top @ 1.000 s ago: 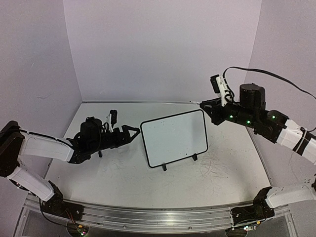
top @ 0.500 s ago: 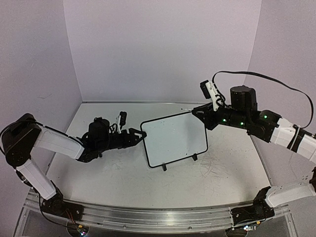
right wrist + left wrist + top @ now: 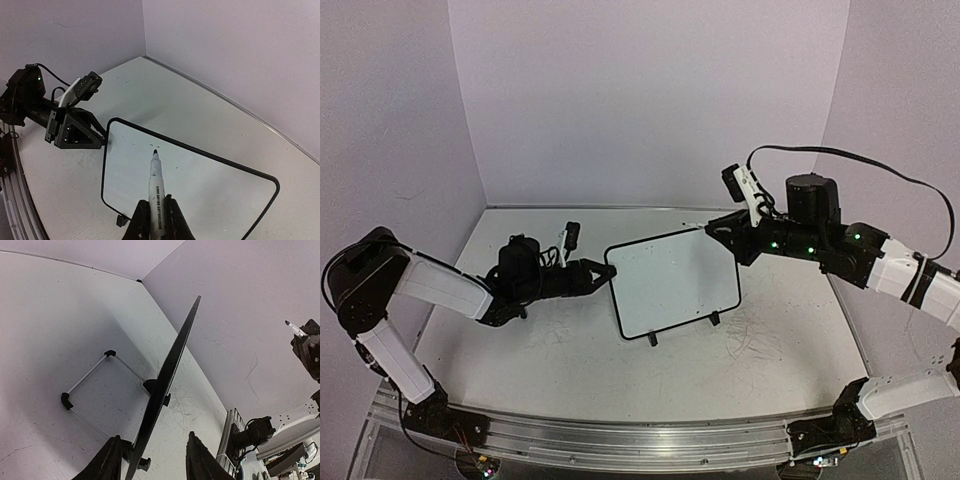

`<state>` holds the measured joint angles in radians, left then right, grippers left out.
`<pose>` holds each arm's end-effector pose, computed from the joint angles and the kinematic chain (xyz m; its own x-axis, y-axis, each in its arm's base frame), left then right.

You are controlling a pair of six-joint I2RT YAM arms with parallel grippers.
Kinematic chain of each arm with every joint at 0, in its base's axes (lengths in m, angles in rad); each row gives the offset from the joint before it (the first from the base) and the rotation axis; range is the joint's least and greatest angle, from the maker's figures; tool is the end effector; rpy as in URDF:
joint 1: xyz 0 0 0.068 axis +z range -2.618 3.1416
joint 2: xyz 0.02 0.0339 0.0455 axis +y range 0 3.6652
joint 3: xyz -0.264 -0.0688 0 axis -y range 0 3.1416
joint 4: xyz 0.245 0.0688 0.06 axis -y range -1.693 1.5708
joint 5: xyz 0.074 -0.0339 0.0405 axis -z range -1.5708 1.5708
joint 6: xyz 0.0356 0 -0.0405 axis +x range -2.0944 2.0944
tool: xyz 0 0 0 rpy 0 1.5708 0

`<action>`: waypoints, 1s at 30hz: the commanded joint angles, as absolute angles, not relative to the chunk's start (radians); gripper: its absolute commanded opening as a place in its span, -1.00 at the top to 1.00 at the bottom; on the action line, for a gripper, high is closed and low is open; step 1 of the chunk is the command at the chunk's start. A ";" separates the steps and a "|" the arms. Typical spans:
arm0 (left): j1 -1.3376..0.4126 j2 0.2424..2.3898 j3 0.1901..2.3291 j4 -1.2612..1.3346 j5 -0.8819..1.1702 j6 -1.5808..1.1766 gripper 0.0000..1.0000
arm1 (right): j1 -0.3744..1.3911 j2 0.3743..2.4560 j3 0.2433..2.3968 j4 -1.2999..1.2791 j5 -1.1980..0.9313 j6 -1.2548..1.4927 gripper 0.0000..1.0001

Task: Write a sentence on the whiteboard
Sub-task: Hold the whiteboard at the center of the board.

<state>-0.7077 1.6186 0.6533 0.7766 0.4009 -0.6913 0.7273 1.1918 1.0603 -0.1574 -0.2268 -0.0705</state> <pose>0.2389 -0.2227 0.1899 -0.6771 -0.1932 -0.7101 0.5947 0.4248 -0.6826 0.2018 0.1903 0.3552 -0.1553 -0.2301 -0.9607 -0.8218 0.5697 -0.0036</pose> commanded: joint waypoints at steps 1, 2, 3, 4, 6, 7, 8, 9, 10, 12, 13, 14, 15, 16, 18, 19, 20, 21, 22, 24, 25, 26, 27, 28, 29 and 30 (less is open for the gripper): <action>-0.686 1.642 0.685 0.850 0.478 -0.648 0.16 | 0.733 1.204 1.098 -0.117 -0.255 -0.085 1.00; -0.683 1.641 0.683 0.851 0.483 -0.643 0.21 | 0.735 1.203 1.097 -0.117 -0.254 -0.085 1.00; -0.681 1.640 0.682 0.851 0.485 -0.638 0.26 | 0.737 1.201 1.095 -0.117 -0.253 -0.086 1.00; -0.680 1.639 0.681 0.851 0.487 -0.633 0.34 | 0.740 1.201 1.093 -0.118 -0.246 -0.089 1.00; -0.678 1.642 0.680 0.852 0.487 -0.619 0.44 | 0.753 1.200 1.088 -0.119 -0.216 -0.099 1.00; -0.677 1.644 0.678 0.852 0.489 -0.614 0.46 | 0.760 1.202 1.087 -0.120 -0.200 -0.105 1.00; -0.676 1.647 0.678 0.851 0.492 -0.607 0.49 | 0.767 1.204 1.088 -0.123 -0.187 -0.109 1.00; -0.674 1.649 0.678 0.851 0.497 -0.600 0.54 | 0.772 1.207 1.089 -0.125 -0.178 -0.110 1.00; -0.674 1.651 0.678 0.852 0.502 -0.592 0.61 | 0.775 1.209 1.091 -0.126 -0.175 -0.111 1.00; -0.673 1.655 0.681 0.852 0.513 -0.578 0.72 | 0.780 1.216 1.097 -0.128 -0.178 -0.111 1.00; -0.673 1.658 0.682 0.852 0.519 -0.572 0.76 | 0.783 1.220 1.101 -0.129 -0.179 -0.113 1.00; -0.673 1.660 0.683 0.852 0.525 -0.565 0.78 | 0.786 1.222 1.104 -0.131 -0.179 -0.113 1.00; -0.673 1.661 0.684 0.852 0.533 -0.560 0.80 | 0.788 1.224 1.104 -0.132 -0.179 -0.114 1.00; -0.673 1.663 0.685 0.852 0.537 -0.553 0.83 | 0.790 1.225 1.104 -0.133 -0.179 -0.115 1.00; -0.674 1.662 0.683 0.852 0.542 -0.541 0.86 | 0.795 1.226 1.102 -0.135 -0.172 -0.115 1.00; -0.674 1.660 0.682 0.851 0.543 -0.536 0.87 | 0.796 1.226 1.100 -0.136 -0.170 -0.115 1.00; -0.673 1.659 0.681 0.852 0.544 -0.533 0.87 | 0.797 1.228 1.099 -0.137 -0.167 -0.115 1.00; -0.673 1.659 0.681 0.852 0.547 -0.531 0.87 | 0.798 1.230 1.099 -0.138 -0.165 -0.116 1.00; -0.673 1.662 0.681 0.852 0.553 -0.529 0.85 | 0.800 1.231 1.099 -0.139 -0.165 -0.116 1.00; -0.673 1.671 0.686 0.852 0.565 -0.529 0.74 | 0.801 1.235 1.101 -0.141 -0.166 -0.118 1.00; -0.673 1.678 0.690 0.852 0.572 -0.531 0.66 | 0.802 1.238 1.103 -0.141 -0.166 -0.119 1.00; -0.673 1.684 0.695 0.852 0.577 -0.533 0.58 | 0.803 1.241 1.105 -0.141 -0.166 -0.119 1.00; -0.673 1.690 0.702 0.852 0.583 -0.535 0.50 | 0.804 1.245 1.107 -0.141 -0.167 -0.120 1.00; -0.673 1.695 0.707 0.852 0.586 -0.535 0.45 | 0.805 1.249 1.108 -0.141 -0.168 -0.121 1.00; -0.673 1.699 0.713 0.852 0.587 -0.534 0.42 | 0.807 1.254 1.110 -0.142 -0.168 -0.121 1.00; -0.673 1.701 0.717 0.853 0.586 -0.532 0.43 | 0.808 1.257 1.111 -0.143 -0.167 -0.122 1.00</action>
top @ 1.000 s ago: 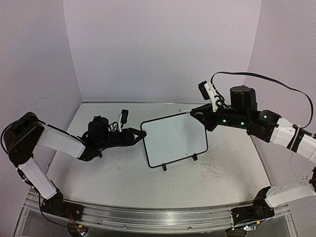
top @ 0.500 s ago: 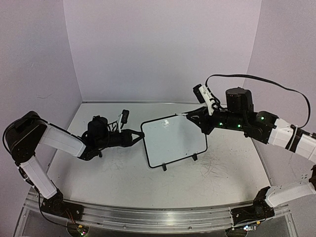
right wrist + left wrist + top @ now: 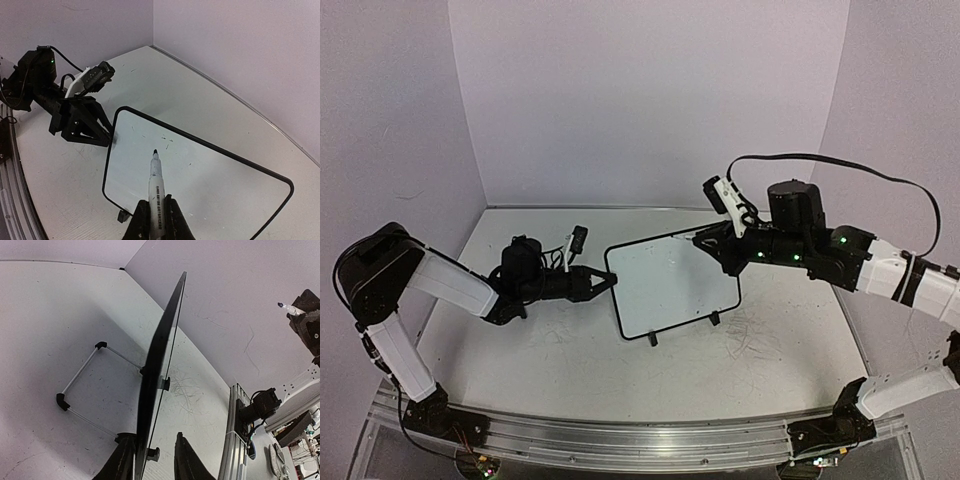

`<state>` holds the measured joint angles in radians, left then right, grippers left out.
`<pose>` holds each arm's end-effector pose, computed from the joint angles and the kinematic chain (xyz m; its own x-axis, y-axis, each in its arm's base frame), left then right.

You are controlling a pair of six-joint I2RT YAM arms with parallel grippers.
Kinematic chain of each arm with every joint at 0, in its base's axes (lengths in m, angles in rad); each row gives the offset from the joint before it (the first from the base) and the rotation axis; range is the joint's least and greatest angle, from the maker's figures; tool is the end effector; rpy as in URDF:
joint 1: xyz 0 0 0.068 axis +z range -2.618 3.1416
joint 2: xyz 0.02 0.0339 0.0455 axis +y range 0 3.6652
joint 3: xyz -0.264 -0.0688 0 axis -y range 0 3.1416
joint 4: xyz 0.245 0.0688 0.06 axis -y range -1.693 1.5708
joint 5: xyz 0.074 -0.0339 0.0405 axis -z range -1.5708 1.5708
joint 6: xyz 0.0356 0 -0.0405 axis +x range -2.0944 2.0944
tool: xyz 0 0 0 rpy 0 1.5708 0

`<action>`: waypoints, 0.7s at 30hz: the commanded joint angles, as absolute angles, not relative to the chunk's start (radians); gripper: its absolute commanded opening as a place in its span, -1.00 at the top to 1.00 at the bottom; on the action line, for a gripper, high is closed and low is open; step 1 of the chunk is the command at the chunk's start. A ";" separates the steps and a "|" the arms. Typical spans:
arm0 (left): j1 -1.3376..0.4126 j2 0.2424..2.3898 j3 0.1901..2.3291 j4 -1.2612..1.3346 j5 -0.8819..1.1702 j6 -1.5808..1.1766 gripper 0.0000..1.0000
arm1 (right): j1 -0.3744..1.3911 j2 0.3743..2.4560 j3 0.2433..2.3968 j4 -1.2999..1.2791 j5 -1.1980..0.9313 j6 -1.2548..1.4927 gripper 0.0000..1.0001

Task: Write a sentence on the whiteboard
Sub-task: Hold the whiteboard at the center of the board.

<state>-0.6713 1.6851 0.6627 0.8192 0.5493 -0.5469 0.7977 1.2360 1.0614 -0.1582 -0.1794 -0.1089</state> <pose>0.2478 -0.2206 0.1769 -0.6191 -0.0747 -0.7818 0.7129 0.3640 -0.5993 0.1966 0.2106 0.3438 -0.1375 -0.2940 -0.9459 -0.8420 0.5377 -0.0448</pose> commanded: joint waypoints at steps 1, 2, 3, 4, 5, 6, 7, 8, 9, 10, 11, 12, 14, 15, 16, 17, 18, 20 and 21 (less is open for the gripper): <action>-0.673 1.701 0.719 0.853 0.582 -0.530 0.47 | 0.811 1.261 1.111 -0.143 -0.167 -0.123 1.00; -0.673 1.700 0.721 0.853 0.578 -0.528 0.52 | 0.813 1.264 1.111 -0.145 -0.167 -0.125 1.00; -0.673 1.700 0.721 0.852 0.576 -0.525 0.55 | 0.816 1.268 1.110 -0.146 -0.166 -0.127 1.00; -0.673 1.701 0.722 0.852 0.575 -0.523 0.58 | 0.819 1.271 1.109 -0.147 -0.165 -0.130 1.00; -0.673 1.703 0.722 0.852 0.575 -0.520 0.61 | 0.823 1.274 1.109 -0.148 -0.162 -0.136 1.00; -0.673 1.706 0.723 0.851 0.574 -0.519 0.64 | 0.830 1.279 1.108 -0.149 -0.156 -0.141 1.00; -0.673 1.711 0.723 0.852 0.577 -0.519 0.66 | 0.838 1.285 1.108 -0.149 -0.147 -0.144 1.00; -0.673 1.714 0.724 0.852 0.580 -0.518 0.69 | 0.844 1.291 1.108 -0.149 -0.138 -0.148 1.00; -0.673 1.716 0.724 0.852 0.581 -0.516 0.71 | 0.850 1.297 1.109 -0.149 -0.134 -0.152 1.00; -0.673 1.718 0.724 0.852 0.582 -0.513 0.74 | 0.857 1.306 1.112 -0.149 -0.128 -0.156 1.00; -0.672 1.719 0.723 0.852 0.582 -0.509 0.76 | 0.865 1.317 1.115 -0.149 -0.120 -0.157 1.00; -0.672 1.720 0.722 0.852 0.582 -0.504 0.78 | 0.875 1.329 1.119 -0.149 -0.109 -0.158 1.00; -0.672 1.721 0.719 0.851 0.582 -0.495 0.84 | 0.889 1.350 1.127 -0.148 -0.088 -0.161 1.00; -0.672 1.723 0.719 0.852 0.584 -0.491 0.86 | 0.896 1.364 1.132 -0.147 -0.083 -0.165 1.00; -0.672 1.725 0.719 0.852 0.585 -0.486 0.88 | 0.903 1.380 1.137 -0.146 -0.077 -0.167 1.00; -0.672 1.727 0.718 0.852 0.585 -0.482 0.88 | 0.909 1.394 1.143 -0.146 -0.070 -0.169 1.00; -0.672 1.730 0.718 0.852 0.585 -0.478 0.90 | 0.914 1.407 1.150 -0.144 -0.067 -0.171 1.00; -0.672 1.735 0.717 0.852 0.589 -0.472 0.94 | 0.924 1.428 1.158 -0.134 -0.064 -0.172 1.00; -0.672 1.737 0.717 0.852 0.590 -0.468 0.96 | 0.928 1.434 1.159 -0.124 -0.061 -0.173 1.00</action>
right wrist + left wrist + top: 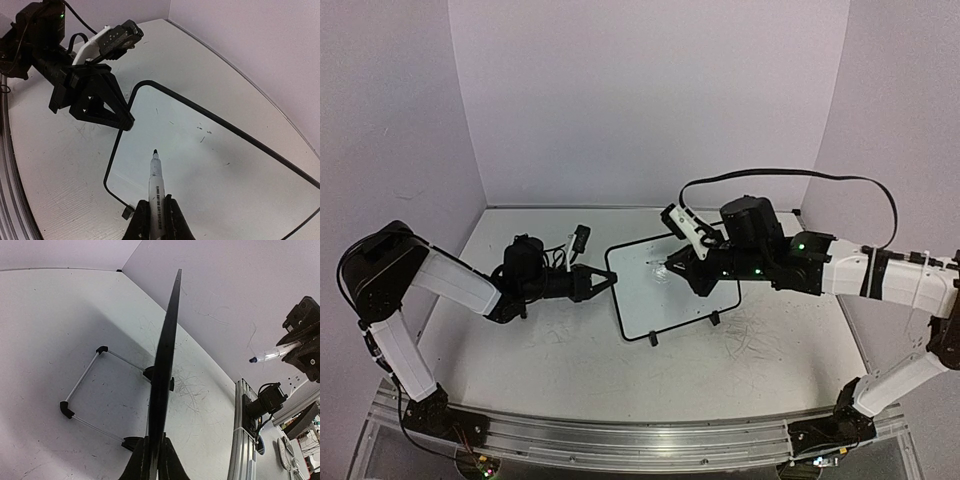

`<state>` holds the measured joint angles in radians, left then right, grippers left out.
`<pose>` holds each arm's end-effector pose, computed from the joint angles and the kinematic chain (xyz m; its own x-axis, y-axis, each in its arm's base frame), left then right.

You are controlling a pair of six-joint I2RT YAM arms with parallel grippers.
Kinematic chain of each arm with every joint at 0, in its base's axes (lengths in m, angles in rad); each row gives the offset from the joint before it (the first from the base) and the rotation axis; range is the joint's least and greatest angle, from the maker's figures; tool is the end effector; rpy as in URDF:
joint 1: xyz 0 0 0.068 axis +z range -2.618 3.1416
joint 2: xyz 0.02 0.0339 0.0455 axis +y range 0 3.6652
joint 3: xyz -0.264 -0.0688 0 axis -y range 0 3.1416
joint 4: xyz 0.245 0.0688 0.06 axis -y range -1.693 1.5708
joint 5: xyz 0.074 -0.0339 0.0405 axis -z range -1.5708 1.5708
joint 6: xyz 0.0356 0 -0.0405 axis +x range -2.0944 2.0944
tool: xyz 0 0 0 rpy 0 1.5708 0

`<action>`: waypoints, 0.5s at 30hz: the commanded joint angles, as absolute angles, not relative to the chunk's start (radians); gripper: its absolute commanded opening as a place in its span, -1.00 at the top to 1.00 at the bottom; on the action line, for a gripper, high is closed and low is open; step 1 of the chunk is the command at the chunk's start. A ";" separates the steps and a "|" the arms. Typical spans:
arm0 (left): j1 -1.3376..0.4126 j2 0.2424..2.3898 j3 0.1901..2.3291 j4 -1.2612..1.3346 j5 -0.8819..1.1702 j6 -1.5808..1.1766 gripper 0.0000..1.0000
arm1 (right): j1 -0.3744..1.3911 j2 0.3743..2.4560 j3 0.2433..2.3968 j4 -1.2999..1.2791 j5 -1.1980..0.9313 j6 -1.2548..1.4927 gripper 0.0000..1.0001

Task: Write a sentence on the whiteboard
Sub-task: Hold the whiteboard at the center of the board.

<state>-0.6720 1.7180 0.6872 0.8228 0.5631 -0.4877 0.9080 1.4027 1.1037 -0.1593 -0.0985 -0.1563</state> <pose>0.2527 -0.2253 0.1739 -0.5810 -0.0442 -0.8127 0.7504 0.3576 -0.5559 0.1977 0.2590 0.3105 -0.1384 -0.4290 -0.8926 -0.8709 0.4819 -0.0966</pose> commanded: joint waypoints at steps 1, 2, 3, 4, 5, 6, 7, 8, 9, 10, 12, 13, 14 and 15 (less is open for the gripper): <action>-0.671 1.738 0.717 0.851 0.592 -0.466 0.98 | 0.932 1.439 1.159 -0.113 -0.059 -0.177 1.00; -0.670 1.738 0.717 0.851 0.593 -0.464 1.00 | 0.938 1.445 1.158 -0.103 -0.056 -0.182 1.00; -0.670 1.738 0.716 0.851 0.594 -0.462 1.00 | 0.946 1.454 1.158 -0.096 -0.052 -0.187 1.00; -0.670 1.738 0.715 0.851 0.594 -0.460 1.00 | 0.949 1.460 1.159 -0.090 -0.046 -0.193 1.00; -0.669 1.738 0.714 0.850 0.595 -0.457 1.00 | 0.954 1.470 1.160 -0.086 -0.041 -0.196 1.00; -0.669 1.738 0.713 0.848 0.595 -0.455 1.00 | 0.957 1.486 1.164 -0.084 -0.033 -0.196 1.00; -0.668 1.738 0.712 0.846 0.597 -0.454 1.00 | 0.960 1.499 1.168 -0.083 -0.024 -0.196 1.00; -0.666 1.738 0.712 0.844 0.599 -0.453 1.00 | 0.964 1.508 1.170 -0.080 -0.015 -0.196 1.00; -0.664 1.738 0.711 0.843 0.601 -0.452 1.00 | 0.969 1.512 1.168 -0.073 -0.006 -0.196 1.00; -0.664 1.738 0.710 0.841 0.602 -0.451 1.00 | 0.974 1.514 1.165 -0.061 -0.001 -0.196 1.00; -0.663 1.736 0.709 0.836 0.603 -0.450 1.00 | 0.983 1.513 1.156 -0.035 0.025 -0.196 1.00; -0.663 1.735 0.708 0.834 0.603 -0.448 1.00 | 0.983 1.516 1.155 -0.023 0.026 -0.196 1.00; -0.662 1.735 0.709 0.832 0.603 -0.448 1.00 | 0.983 1.525 1.158 -0.018 0.024 -0.196 1.00; -0.661 1.735 0.709 0.829 0.603 -0.447 1.00 | 0.984 1.533 1.166 -0.017 0.025 -0.196 1.00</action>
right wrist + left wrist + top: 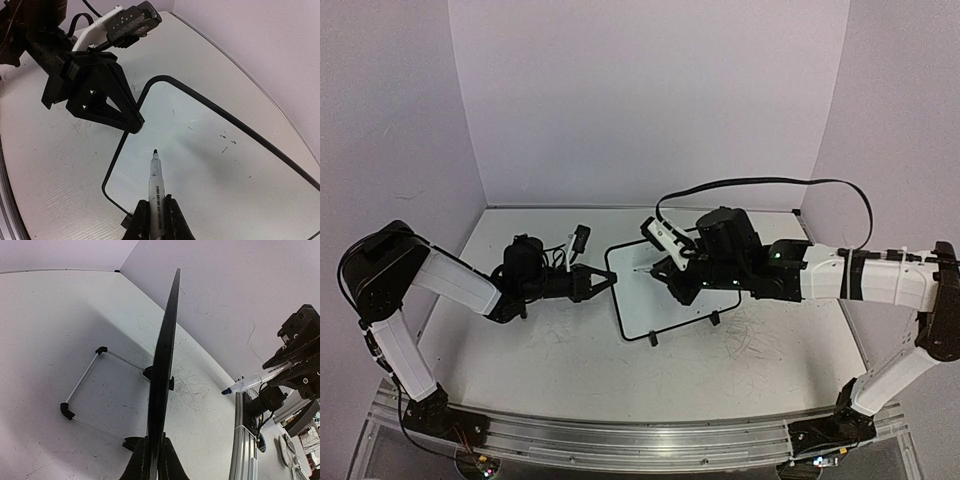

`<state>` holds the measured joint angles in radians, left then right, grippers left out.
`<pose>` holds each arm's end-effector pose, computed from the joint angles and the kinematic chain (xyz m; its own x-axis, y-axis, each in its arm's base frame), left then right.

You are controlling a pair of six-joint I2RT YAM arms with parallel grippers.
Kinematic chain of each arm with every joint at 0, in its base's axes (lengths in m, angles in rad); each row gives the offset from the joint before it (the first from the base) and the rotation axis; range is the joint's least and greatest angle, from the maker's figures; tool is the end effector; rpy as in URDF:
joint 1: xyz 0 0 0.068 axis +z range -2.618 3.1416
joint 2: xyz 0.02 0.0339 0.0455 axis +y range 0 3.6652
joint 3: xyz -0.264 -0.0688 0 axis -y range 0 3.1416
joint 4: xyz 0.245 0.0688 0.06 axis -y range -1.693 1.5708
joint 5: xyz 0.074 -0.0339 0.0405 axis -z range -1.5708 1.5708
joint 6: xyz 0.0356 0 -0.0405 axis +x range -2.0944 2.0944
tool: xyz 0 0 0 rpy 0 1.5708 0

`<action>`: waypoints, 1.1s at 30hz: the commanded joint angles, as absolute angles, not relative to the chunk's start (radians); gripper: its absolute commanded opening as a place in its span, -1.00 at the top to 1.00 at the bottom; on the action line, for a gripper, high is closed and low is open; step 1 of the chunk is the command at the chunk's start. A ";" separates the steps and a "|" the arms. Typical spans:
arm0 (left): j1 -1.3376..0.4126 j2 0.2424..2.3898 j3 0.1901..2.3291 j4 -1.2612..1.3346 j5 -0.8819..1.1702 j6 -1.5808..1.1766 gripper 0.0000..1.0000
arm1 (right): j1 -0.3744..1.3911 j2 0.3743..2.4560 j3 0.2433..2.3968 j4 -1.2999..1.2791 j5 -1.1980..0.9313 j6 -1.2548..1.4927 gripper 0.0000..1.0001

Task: Write a sentence on the whiteboard
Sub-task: Hold the whiteboard at the center of the board, then write a sentence on the whiteboard.

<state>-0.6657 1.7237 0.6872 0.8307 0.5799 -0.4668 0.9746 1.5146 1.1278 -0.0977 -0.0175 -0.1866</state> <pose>0.2539 -0.2242 0.1729 -0.5659 -0.0343 -0.8238 0.7658 0.3485 -0.5405 0.1970 0.2914 0.2892 -0.1019 -0.4805 -0.8711 -0.8701 0.4676 -0.1562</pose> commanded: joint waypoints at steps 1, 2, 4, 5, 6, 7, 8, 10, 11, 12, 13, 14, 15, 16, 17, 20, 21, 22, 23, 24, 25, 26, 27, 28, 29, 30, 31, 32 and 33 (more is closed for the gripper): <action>-0.661 1.735 0.708 0.827 0.604 -0.446 1.00 | 0.985 1.543 1.173 -0.015 0.028 -0.197 1.00; -0.661 1.734 0.708 0.824 0.604 -0.446 1.00 | 0.986 1.551 1.178 -0.012 0.029 -0.198 1.00; -0.661 1.733 0.708 0.820 0.604 -0.445 1.00 | 0.987 1.564 1.186 -0.008 0.026 -0.200 1.00; -0.661 1.734 0.708 0.819 0.605 -0.445 1.00 | 0.988 1.569 1.190 -0.008 0.023 -0.201 1.00; -0.661 1.734 0.708 0.816 0.605 -0.444 1.00 | 0.988 1.577 1.193 -0.008 0.022 -0.201 1.00; -0.661 1.733 0.709 0.813 0.605 -0.443 1.00 | 0.988 1.583 1.195 -0.008 0.023 -0.201 1.00; -0.661 1.731 0.709 0.810 0.604 -0.442 1.00 | 0.989 1.584 1.194 -0.006 0.026 -0.201 1.00; -0.661 1.727 0.707 0.804 0.598 -0.440 1.00 | 0.988 1.573 1.178 0.024 0.033 -0.199 1.00; -0.660 1.725 0.707 0.801 0.596 -0.439 1.00 | 0.988 1.562 1.167 0.032 0.038 -0.198 1.00; -0.660 1.724 0.709 0.795 0.596 -0.437 1.00 | 0.989 1.551 1.157 0.038 0.042 -0.196 1.00; -0.660 1.723 0.711 0.787 0.595 -0.435 1.00 | 0.988 1.541 1.148 0.042 0.044 -0.195 1.00; -0.659 1.722 0.711 0.782 0.594 -0.434 1.00 | 0.988 1.534 1.140 0.045 0.045 -0.194 1.00; -0.659 1.720 0.712 0.777 0.593 -0.433 1.00 | 0.988 1.526 1.133 0.047 0.045 -0.194 1.00; -0.660 1.719 0.711 0.774 0.591 -0.431 1.00 | 0.989 1.522 1.129 0.047 0.043 -0.193 1.00; -0.660 1.717 0.709 0.773 0.589 -0.431 1.00 | 0.988 1.517 1.122 0.050 0.043 -0.192 1.00; -0.660 1.715 0.704 0.768 0.582 -0.430 1.00 | 0.988 1.500 1.096 0.077 0.055 -0.186 1.00; -0.660 1.713 0.704 0.766 0.580 -0.429 1.00 | 0.988 1.495 1.089 0.087 0.065 -0.185 1.00; -0.660 1.713 0.704 0.764 0.577 -0.428 1.00 | 0.988 1.492 1.083 0.099 0.077 -0.184 1.00; -0.660 1.712 0.704 0.763 0.576 -0.427 1.00 | 0.987 1.490 1.079 0.110 0.090 -0.181 1.00; -0.660 1.712 0.704 0.761 0.573 -0.426 1.00 | 0.987 1.492 1.080 0.113 0.100 -0.176 1.00; -0.659 1.713 0.706 0.759 0.572 -0.425 1.00 | 0.987 1.494 1.082 0.115 0.101 -0.174 1.00; -0.660 1.713 0.707 0.757 0.571 -0.425 1.00 | 0.988 1.497 1.084 0.116 0.100 -0.172 1.00; -0.660 1.715 0.709 0.757 0.571 -0.425 1.00 | 0.988 1.501 1.084 0.120 0.100 -0.171 1.00; -0.660 1.717 0.710 0.756 0.572 -0.426 1.00 | 0.987 1.505 1.085 0.123 0.099 -0.170 1.00; -0.660 1.719 0.711 0.754 0.574 -0.426 1.00 | 0.987 1.509 1.086 0.128 0.101 -0.170 1.00; -0.660 1.719 0.712 0.753 0.575 -0.426 1.00 | 0.988 1.514 1.086 0.131 0.103 -0.172 1.00; -0.660 1.720 0.713 0.753 0.574 -0.426 1.00 | 0.988 1.518 1.086 0.134 0.106 -0.176 1.00; -0.660 1.719 0.712 0.752 0.572 -0.426 1.00 | 0.988 1.520 1.086 0.138 0.109 -0.180 1.00; -0.660 1.718 0.712 0.750 0.571 -0.425 1.00 | 0.989 1.523 1.085 0.142 0.110 -0.184 1.00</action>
<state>-0.6617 1.7237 0.6884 0.8180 0.5800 -0.4431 0.9829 1.5272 1.0836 0.0724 0.0806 -0.1825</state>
